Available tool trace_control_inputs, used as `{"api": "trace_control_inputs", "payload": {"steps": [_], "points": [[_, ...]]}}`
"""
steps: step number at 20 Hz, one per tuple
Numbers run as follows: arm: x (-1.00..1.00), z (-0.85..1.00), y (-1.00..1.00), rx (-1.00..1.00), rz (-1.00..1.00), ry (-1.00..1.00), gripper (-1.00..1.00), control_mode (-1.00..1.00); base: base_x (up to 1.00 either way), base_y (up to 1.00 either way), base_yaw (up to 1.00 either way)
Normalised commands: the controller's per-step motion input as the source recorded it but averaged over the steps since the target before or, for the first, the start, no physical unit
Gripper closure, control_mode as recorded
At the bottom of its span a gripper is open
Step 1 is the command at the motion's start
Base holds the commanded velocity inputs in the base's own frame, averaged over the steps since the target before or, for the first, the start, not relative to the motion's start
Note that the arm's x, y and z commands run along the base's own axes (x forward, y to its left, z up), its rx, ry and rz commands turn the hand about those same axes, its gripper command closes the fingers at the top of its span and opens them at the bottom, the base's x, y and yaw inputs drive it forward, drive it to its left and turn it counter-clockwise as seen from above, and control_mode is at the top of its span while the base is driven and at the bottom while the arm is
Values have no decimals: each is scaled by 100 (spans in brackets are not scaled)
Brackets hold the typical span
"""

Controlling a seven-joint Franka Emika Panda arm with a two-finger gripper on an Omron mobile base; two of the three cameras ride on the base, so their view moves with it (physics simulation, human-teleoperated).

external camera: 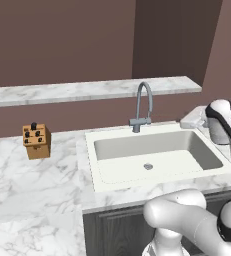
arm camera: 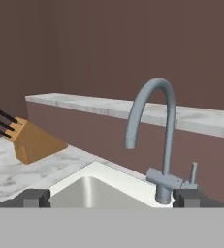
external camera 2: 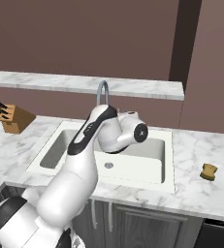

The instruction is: Soak the sponge with water for a few seconds and then drop it inside the sink.

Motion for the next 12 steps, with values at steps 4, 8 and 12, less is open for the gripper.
{"api": "trace_control_inputs", "payload": {"steps": [4,8,12], "points": [[0,-10,0,0,5,-9,-100,-100,0,0,0],[0,-1,6,0,0,-4,-100,-100,0,0,0],[11,0,19,0,-2,0,-100,-100,0,0,0]]}}
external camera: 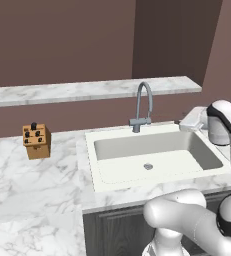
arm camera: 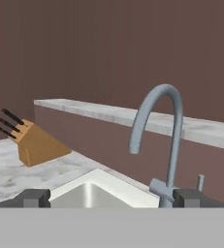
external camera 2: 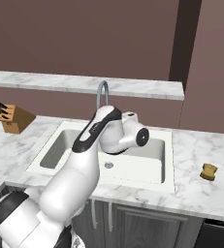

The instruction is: Soak the sponge with water for a few seconds and then drop it inside the sink.

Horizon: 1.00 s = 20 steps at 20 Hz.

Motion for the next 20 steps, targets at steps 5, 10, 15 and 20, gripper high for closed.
{"api": "trace_control_inputs", "payload": {"steps": [5,10,15,20], "points": [[18,-2,12,0,-9,0,-100,-100,0,0,0],[14,-26,3,0,-14,0,-100,-100,0,0,0],[13,-37,0,0,-17,0,-100,-100,0,0,0],[22,-13,13,0,-10,-4,-100,-100,0,0,0]]}}
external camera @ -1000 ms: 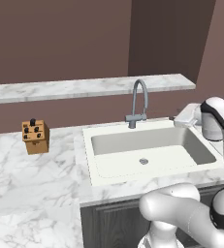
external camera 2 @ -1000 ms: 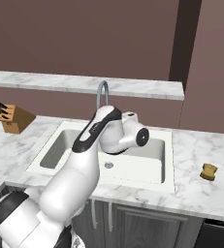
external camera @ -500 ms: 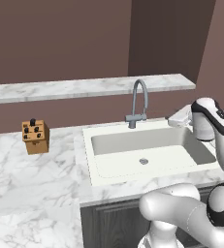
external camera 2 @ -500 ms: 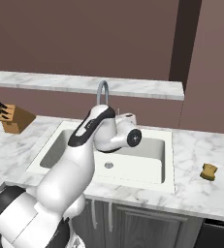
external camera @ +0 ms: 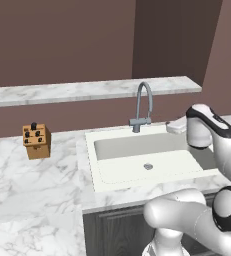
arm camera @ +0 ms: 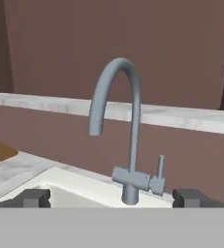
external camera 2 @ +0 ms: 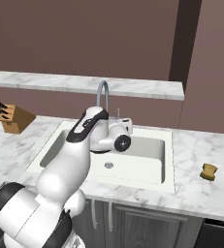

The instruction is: Soak the sponge with water for a few seconds and then drop it inside the sink.

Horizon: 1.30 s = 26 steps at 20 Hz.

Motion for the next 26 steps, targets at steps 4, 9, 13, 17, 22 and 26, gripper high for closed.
{"api": "trace_control_inputs", "payload": {"steps": [4,9,13,17,22,26], "points": [[26,-7,23,0,-5,-6,-100,-100,0,0,0],[27,-10,15,0,0,-4,-100,-100,0,0,0],[21,-27,0,2,0,-3,-100,-100,0,0,0],[27,-27,0,1,0,0,-100,-100,0,0,0],[34,-11,-1,1,0,0,-100,-100,0,0,0],[31,0,-8,3,0,0,-100,-100,0,0,0]]}}
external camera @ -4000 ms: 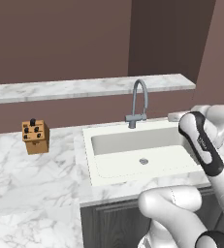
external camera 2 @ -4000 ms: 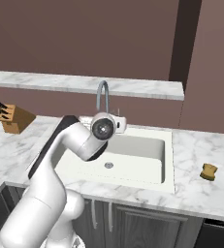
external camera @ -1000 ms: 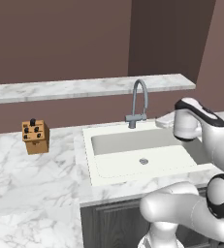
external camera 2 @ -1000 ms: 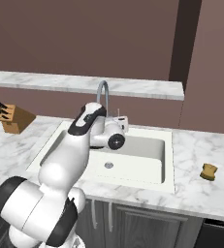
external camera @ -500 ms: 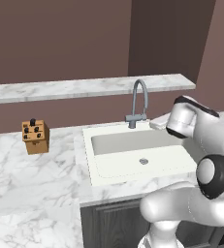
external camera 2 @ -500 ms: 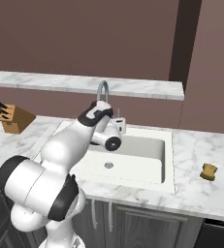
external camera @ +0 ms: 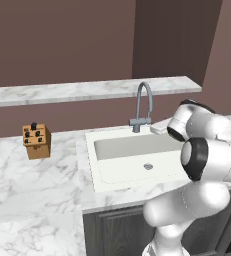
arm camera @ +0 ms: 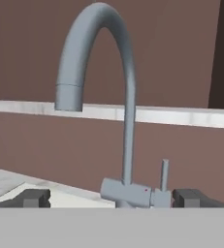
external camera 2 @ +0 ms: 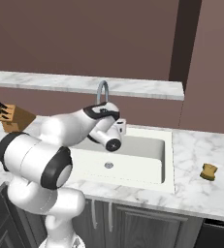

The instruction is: Soak the sponge with water for a few seconds and then drop it inside the sink.

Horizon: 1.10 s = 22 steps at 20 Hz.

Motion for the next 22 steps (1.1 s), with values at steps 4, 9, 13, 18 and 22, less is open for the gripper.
{"api": "trace_control_inputs", "payload": {"steps": [4,9,13,18,22], "points": [[28,2,-13,4,0,0,-100,-100,0,0,0],[18,7,-21,3,0,0,-100,-100,0,0,0],[20,11,-10,3,0,0,-100,-100,0,0,0],[24,0,0,1,0,0,-100,-100,0,0,0],[26,0,0,1,0,0,-100,-100,0,0,0]]}}
